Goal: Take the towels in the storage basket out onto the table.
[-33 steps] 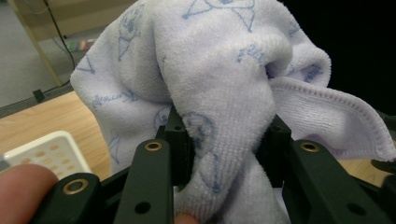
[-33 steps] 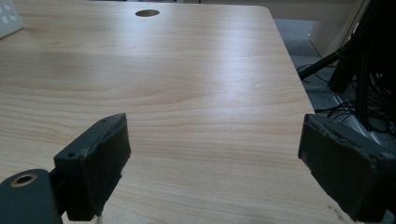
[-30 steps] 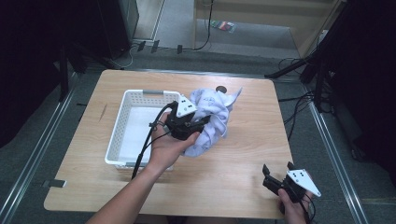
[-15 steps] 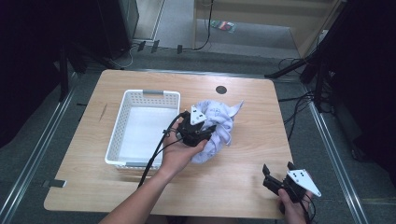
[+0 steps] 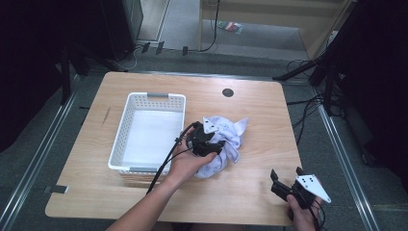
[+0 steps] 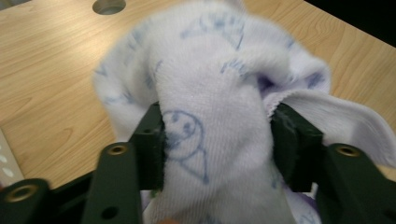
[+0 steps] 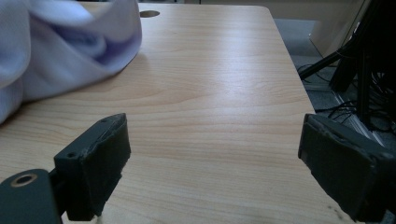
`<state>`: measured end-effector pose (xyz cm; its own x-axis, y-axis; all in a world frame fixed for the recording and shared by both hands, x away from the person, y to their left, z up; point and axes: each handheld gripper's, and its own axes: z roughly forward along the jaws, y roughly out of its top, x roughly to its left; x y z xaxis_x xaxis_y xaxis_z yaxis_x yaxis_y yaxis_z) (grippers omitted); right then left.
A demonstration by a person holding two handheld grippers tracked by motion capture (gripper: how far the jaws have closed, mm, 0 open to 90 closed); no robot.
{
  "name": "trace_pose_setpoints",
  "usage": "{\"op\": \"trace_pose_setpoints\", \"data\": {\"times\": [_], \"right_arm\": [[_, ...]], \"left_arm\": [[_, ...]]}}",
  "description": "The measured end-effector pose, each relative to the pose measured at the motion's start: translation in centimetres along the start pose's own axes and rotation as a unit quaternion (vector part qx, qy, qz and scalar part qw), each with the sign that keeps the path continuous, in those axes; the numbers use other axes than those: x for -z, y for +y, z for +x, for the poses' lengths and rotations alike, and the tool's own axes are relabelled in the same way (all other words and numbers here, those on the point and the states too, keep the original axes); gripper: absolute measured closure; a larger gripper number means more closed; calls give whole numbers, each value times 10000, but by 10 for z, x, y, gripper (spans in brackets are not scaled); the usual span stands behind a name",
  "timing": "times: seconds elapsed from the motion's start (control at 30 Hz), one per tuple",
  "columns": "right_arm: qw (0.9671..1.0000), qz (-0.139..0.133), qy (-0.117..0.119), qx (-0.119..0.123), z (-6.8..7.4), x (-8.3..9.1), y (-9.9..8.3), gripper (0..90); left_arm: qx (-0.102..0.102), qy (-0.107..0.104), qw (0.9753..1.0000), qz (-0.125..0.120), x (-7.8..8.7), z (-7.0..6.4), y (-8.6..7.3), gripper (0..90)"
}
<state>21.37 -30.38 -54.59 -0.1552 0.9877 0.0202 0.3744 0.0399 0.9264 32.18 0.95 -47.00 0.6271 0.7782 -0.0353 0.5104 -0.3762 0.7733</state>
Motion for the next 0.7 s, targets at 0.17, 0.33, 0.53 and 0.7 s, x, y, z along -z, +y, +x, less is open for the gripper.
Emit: {"op": "trace_pose_setpoints", "data": {"times": [0.17, 0.33, 0.53, 0.7], "right_arm": [[10000, -6, 1, 19, 0, 0, 0, 92], [10000, -2, -6, 21, 0, 0, 0, 92], [10000, -2, -13, 23, 0, 0, 0, 92], [10000, 10, -17, 11, 0, 0, 0, 92]], "left_arm": [[86, -232, 9997, 50, 5, 2, 2, 356], [109, -400, 9991, 31, 14, 2, 4, 214], [166, -571, 9982, -104, 27, 9, 6, 44], [58, -555, 9981, -252, 39, 14, 4, 0]]}}
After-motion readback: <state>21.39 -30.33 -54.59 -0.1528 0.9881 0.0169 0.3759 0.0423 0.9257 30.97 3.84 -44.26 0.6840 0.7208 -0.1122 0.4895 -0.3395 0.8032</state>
